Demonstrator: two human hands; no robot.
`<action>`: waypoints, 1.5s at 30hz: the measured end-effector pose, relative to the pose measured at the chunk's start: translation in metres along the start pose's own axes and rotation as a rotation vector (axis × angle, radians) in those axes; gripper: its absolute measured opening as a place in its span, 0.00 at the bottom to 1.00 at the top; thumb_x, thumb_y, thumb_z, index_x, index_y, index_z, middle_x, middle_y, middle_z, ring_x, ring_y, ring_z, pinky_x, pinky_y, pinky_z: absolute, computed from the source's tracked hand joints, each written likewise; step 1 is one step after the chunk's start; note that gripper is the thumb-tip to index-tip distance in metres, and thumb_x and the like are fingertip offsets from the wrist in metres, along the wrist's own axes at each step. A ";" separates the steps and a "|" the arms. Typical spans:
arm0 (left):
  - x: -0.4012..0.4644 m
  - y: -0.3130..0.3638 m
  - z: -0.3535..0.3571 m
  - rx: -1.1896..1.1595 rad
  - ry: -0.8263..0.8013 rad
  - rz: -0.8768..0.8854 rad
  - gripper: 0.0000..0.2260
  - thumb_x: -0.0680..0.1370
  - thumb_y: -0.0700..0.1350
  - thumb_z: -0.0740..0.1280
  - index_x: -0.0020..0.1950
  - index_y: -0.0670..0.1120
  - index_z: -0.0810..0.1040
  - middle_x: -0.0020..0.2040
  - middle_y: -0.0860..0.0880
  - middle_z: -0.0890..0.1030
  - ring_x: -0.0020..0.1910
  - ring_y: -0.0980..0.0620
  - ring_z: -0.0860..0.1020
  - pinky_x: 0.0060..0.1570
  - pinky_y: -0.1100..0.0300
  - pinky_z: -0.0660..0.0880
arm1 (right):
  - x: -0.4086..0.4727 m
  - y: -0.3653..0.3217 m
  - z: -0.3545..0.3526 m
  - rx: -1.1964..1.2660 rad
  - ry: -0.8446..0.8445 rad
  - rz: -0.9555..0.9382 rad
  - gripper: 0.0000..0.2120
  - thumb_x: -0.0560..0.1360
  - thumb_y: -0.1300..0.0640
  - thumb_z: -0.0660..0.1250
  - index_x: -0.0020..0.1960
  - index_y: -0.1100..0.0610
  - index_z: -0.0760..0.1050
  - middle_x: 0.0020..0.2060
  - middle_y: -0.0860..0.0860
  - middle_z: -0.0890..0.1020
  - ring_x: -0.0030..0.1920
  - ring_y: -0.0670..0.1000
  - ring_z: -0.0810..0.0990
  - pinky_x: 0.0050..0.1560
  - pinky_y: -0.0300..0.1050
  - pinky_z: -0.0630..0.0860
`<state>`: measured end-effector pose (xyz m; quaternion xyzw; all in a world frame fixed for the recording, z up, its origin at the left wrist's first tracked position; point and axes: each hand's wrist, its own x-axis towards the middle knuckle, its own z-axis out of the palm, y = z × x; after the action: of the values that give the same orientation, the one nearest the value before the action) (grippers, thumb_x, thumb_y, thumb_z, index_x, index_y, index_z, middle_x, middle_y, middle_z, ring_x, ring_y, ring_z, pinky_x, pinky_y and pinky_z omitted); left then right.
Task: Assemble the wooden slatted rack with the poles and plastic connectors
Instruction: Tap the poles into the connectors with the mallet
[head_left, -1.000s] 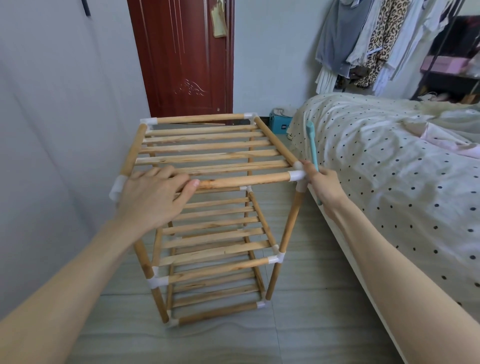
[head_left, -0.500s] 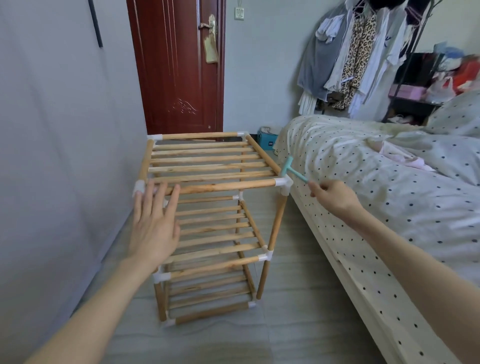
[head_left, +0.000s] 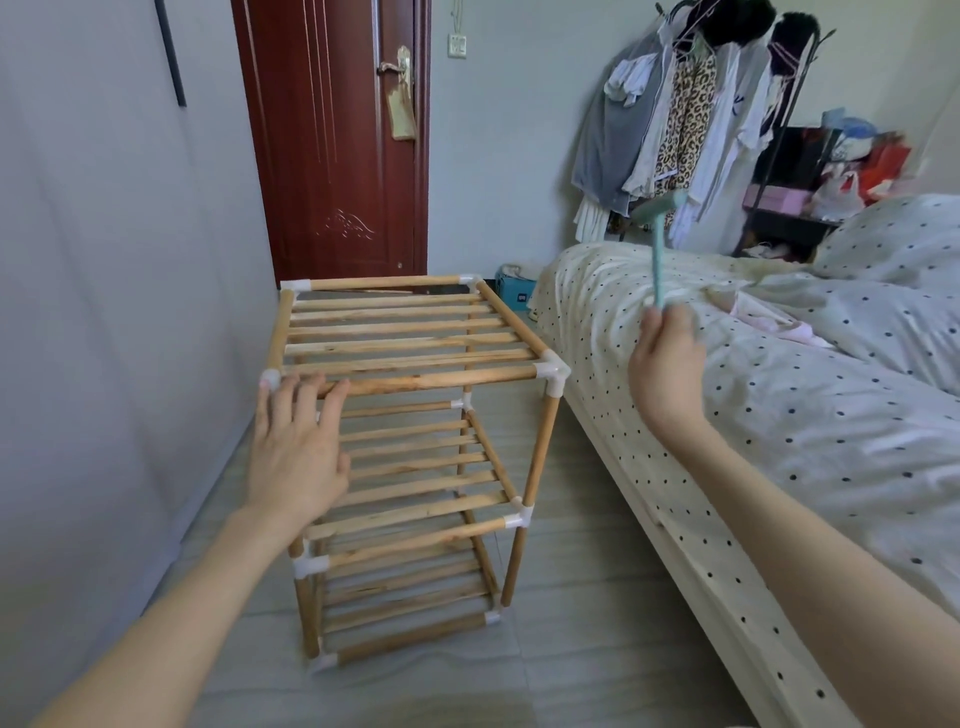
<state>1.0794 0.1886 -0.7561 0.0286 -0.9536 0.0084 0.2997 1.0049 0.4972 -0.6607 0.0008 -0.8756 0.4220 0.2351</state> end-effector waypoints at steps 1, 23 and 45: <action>-0.002 -0.001 0.000 0.017 0.005 0.012 0.34 0.64 0.37 0.73 0.69 0.40 0.68 0.64 0.37 0.71 0.66 0.34 0.64 0.69 0.37 0.54 | -0.006 0.006 0.006 -0.079 -0.160 0.038 0.09 0.82 0.59 0.50 0.47 0.59 0.67 0.38 0.55 0.73 0.34 0.54 0.70 0.34 0.45 0.64; 0.001 0.004 -0.009 0.055 -0.016 -0.020 0.33 0.61 0.40 0.74 0.65 0.40 0.72 0.61 0.38 0.74 0.62 0.37 0.69 0.66 0.38 0.61 | -0.008 0.015 -0.002 0.056 0.058 -0.026 0.18 0.82 0.56 0.47 0.34 0.53 0.61 0.28 0.52 0.68 0.28 0.49 0.65 0.31 0.45 0.65; 0.001 0.013 -0.024 0.060 -0.146 -0.018 0.33 0.67 0.44 0.69 0.72 0.44 0.65 0.66 0.42 0.69 0.67 0.41 0.64 0.69 0.44 0.54 | -0.028 0.017 0.036 -0.177 -0.238 0.054 0.21 0.83 0.51 0.46 0.52 0.63 0.73 0.43 0.59 0.78 0.45 0.60 0.77 0.46 0.49 0.73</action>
<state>1.0914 0.2024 -0.7354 0.0467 -0.9719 0.0320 0.2284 1.0116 0.4761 -0.7044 0.0066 -0.9307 0.3463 0.1172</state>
